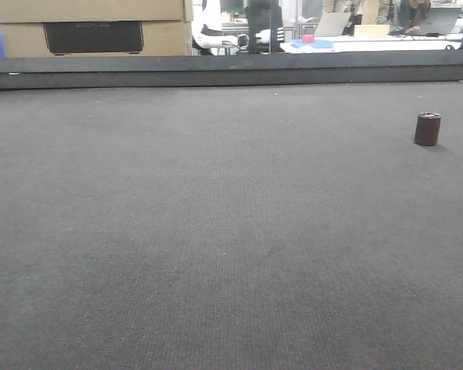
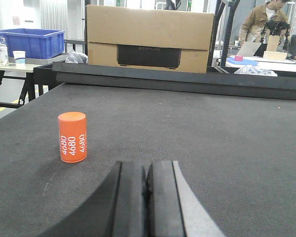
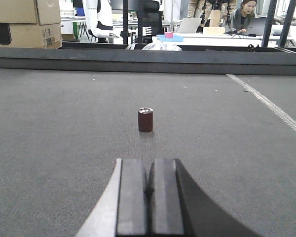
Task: Place cylindrical capacitor in blue bin on shelf
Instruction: 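Move the left gripper toward the orange cylinder and the right toward the brown capacitor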
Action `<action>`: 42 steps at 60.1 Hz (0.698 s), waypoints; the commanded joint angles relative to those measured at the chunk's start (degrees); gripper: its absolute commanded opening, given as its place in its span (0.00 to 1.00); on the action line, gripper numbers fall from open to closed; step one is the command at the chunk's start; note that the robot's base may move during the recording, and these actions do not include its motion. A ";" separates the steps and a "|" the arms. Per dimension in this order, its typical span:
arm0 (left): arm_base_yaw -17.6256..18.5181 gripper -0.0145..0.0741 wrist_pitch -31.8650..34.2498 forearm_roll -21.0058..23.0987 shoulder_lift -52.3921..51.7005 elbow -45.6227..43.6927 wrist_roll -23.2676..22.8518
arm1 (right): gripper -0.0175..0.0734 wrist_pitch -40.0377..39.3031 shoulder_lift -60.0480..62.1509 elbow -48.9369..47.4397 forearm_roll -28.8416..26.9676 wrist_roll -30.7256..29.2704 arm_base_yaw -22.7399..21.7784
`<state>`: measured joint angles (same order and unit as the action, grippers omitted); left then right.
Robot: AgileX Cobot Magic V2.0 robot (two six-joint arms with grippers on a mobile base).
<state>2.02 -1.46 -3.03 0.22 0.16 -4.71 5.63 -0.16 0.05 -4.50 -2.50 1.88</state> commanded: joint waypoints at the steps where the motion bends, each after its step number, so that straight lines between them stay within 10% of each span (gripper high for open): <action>1: -0.14 0.04 0.77 0.25 -0.22 -0.16 -0.23 | 0.02 -0.99 0.16 -0.05 0.38 0.11 0.10; 42: -0.14 0.04 5.21 0.25 -0.22 -0.16 -0.23 | 0.02 -1.76 0.16 -0.05 0.38 0.11 0.11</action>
<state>2.02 1.30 -3.03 0.22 0.16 -4.71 5.53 -0.16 0.05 -4.50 -2.50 1.88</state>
